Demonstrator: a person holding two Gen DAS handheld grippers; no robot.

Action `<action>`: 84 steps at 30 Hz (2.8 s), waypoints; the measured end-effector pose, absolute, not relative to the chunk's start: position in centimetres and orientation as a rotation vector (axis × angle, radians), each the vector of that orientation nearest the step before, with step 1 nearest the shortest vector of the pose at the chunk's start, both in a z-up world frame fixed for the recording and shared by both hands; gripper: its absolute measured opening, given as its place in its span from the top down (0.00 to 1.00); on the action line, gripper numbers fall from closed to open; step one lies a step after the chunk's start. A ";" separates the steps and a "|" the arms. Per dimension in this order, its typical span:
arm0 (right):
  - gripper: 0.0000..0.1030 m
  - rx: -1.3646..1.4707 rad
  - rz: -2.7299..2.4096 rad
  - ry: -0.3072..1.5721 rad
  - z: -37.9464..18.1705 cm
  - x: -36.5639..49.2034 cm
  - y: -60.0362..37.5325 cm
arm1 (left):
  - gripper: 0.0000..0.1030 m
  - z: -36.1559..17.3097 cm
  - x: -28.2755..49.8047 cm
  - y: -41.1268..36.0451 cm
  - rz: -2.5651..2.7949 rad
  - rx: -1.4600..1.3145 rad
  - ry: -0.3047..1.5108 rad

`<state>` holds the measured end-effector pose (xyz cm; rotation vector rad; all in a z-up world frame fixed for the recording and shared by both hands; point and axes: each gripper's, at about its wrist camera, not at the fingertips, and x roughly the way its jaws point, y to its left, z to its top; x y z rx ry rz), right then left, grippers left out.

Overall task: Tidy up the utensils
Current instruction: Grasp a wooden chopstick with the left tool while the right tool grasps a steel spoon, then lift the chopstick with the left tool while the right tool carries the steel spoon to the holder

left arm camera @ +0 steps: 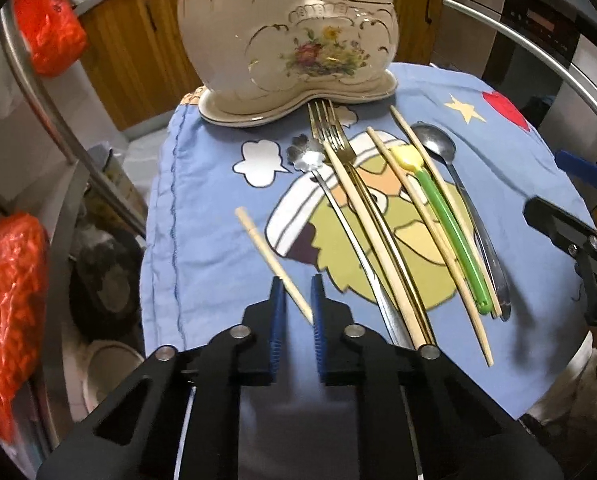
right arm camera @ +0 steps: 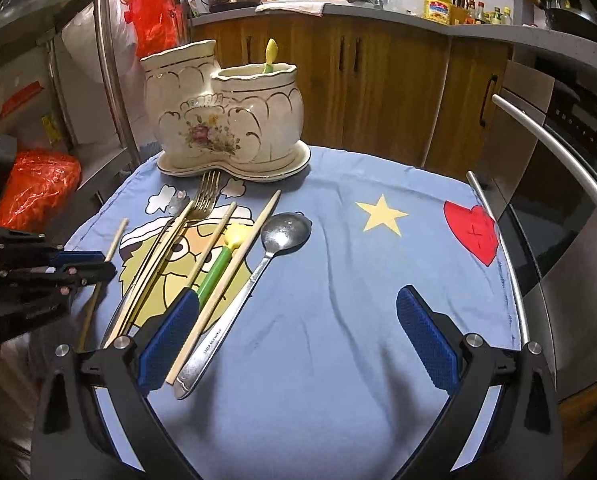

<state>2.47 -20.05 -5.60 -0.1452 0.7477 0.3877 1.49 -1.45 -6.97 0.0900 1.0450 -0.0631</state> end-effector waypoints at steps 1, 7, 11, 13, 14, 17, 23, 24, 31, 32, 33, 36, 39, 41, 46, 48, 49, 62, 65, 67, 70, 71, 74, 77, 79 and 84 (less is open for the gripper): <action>0.05 -0.144 0.390 0.747 -5.6 2.4 -20.1 | 0.91 -7.0 1.7 -1.1 -0.067 0.079 1.041; 0.07 -0.116 0.406 0.767 -6.0 2.7 -19.8 | 0.94 -7.0 2.7 -0.5 -0.094 0.067 1.001; 0.28 -0.079 0.399 0.808 -6.5 3.6 -19.4 | 0.95 -6.8 2.9 -0.4 -0.118 0.055 0.981; 0.40 -0.058 0.396 0.832 -6.8 4.2 -19.3 | 0.95 -6.7 2.9 -0.4 -0.128 0.050 0.968; 0.48 -0.050 0.389 0.848 -6.9 4.6 -19.2 | 0.95 -6.6 2.9 -0.3 -0.130 0.049 0.962; 0.62 -0.031 0.378 0.880 -7.2 5.6 -18.8 | 0.95 -6.6 3.0 0.1 -0.137 0.039 0.951; 0.80 -0.039 0.367 0.914 -7.8 7.5 -17.0 | 0.95 -6.7 2.9 0.6 -0.163 0.024 0.940; 0.82 -0.044 0.361 0.918 -7.9 7.7 -16.8 | 0.95 -6.8 2.9 0.6 -0.170 0.026 0.937; 0.84 -0.100 0.335 0.941 -8.4 8.3 -14.7 | 0.95 -7.1 2.8 1.1 -0.205 -0.003 0.937; 0.84 -0.111 0.331 0.938 -8.5 8.3 -14.4 | 0.95 -7.1 2.8 1.1 -0.208 -0.007 0.938; 0.84 -0.117 0.327 0.935 -8.5 8.2 -14.3 | 0.95 -7.2 2.8 1.2 -0.209 -0.010 0.937; 0.90 -0.082 0.311 0.925 -8.6 8.0 -14.4 | 0.95 -7.2 2.8 1.2 -0.215 -0.004 0.931; 0.94 -0.061 0.314 0.917 -8.6 7.9 -14.9 | 0.95 -7.2 2.7 1.3 -0.222 0.000 0.925; 0.95 -0.012 0.329 0.921 -8.4 7.8 -15.5 | 0.95 -7.2 2.7 1.5 -0.226 -0.015 0.926; 0.95 -0.007 0.345 0.876 -7.5 7.2 -16.4 | 0.95 -6.4 2.2 1.8 -0.230 -0.037 0.896; 0.95 0.003 0.348 0.868 -7.2 7.1 -16.6 | 0.95 -6.0 2.1 1.8 -0.230 -0.040 0.882; 0.95 0.010 0.351 0.860 -7.1 7.1 -16.8 | 0.95 -5.7 2.0 1.8 -0.234 -0.044 0.875; 0.95 0.018 0.377 0.682 -3.3 4.1 -18.1 | 0.95 -2.7 0.7 2.0 -0.245 -0.059 0.794; 0.95 0.014 0.391 0.638 -2.3 3.3 -18.0 | 0.95 -2.6 0.6 1.9 -0.249 -0.058 0.792; 0.95 0.002 0.397 0.611 -1.8 2.7 -17.9 | 0.95 -2.6 0.5 1.8 -0.249 -0.055 0.790; 0.96 -0.006 0.410 0.578 -1.1 1.9 -17.9 | 0.95 -2.6 0.4 1.8 -0.249 -0.054 0.792; 0.97 -0.011 0.413 0.565 -0.9 1.7 -17.9 | 0.95 -2.6 0.4 1.8 -0.249 -0.054 0.791; 0.98 -0.025 0.420 0.532 -0.4 1.0 -17.9 | 0.95 -2.6 0.4 1.8 -0.249 -0.054 0.790; 0.98 -0.040 0.423 0.510 0.0 0.5 -17.8 | 0.95 -2.6 0.4 1.7 -0.250 -0.055 0.788; 0.98 -0.041 0.424 0.504 0.1 0.5 -17.8 | 0.95 -2.6 0.3 1.8 -0.249 -0.057 0.786; 0.98 -0.034 0.429 0.489 0.7 0.2 -17.9 | 0.95 -2.0 0.1 1.9 -0.253 -0.058 0.765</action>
